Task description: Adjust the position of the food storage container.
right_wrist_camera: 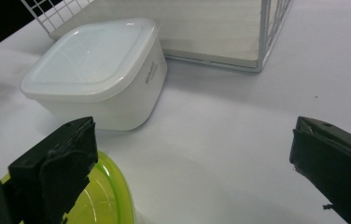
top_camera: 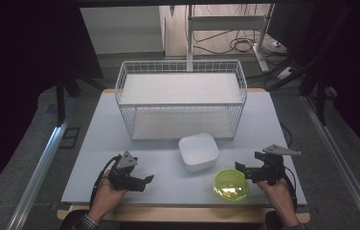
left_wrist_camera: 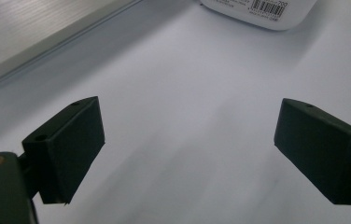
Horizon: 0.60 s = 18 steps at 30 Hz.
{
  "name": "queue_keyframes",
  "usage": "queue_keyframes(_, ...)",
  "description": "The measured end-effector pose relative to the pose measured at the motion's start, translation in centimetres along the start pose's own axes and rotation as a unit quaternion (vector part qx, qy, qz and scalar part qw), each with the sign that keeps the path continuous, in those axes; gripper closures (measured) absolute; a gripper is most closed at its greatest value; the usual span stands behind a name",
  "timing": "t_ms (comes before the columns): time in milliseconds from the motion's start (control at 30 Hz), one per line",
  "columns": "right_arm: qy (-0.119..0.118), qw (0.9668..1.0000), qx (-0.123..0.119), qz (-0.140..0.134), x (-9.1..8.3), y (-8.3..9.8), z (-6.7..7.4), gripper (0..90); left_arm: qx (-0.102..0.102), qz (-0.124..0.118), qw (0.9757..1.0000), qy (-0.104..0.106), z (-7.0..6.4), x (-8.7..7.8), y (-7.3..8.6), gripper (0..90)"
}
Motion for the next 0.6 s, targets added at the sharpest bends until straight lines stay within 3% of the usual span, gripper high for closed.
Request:
queue_keyframes(167, -0.015, 0.9998, 0.005, 0.01, -0.1, -0.1, 0.1, 0.7, -0.005, -0.02, 0.9997, 0.015, -0.1, -0.3, -0.3, 8.4)
queue_keyframes(300, -0.021, 0.9996, -0.001, 0.019, -0.2, -0.2, 0.6, 4.5, -0.001, -0.018, 0.9997, 0.016, -0.3, -0.1, -0.3, 7.7)
queue_keyframes(467, -0.016, 0.9993, -0.018, 0.03, -0.3, -0.4, 1.2, 14.3, 0.003, -0.012, 0.9997, 0.019, -0.5, 0.1, -0.3, 7.5)
queue_keyframes(600, -0.014, 0.9986, -0.043, 0.025, -0.9, -0.7, 2.1, 27.7, 0.007, -0.009, 0.9997, 0.02, -0.5, 0.1, -0.3, 7.5)
Point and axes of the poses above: each handheld gripper's, and its own axes: x roughly forward along the jaws, y roughly out of its underside, z roughly to its left, the point moved 1 cm from there along x, roughly forward along the jaws, and after that the axes turned 1 degree about z, right-handed, at the moved point
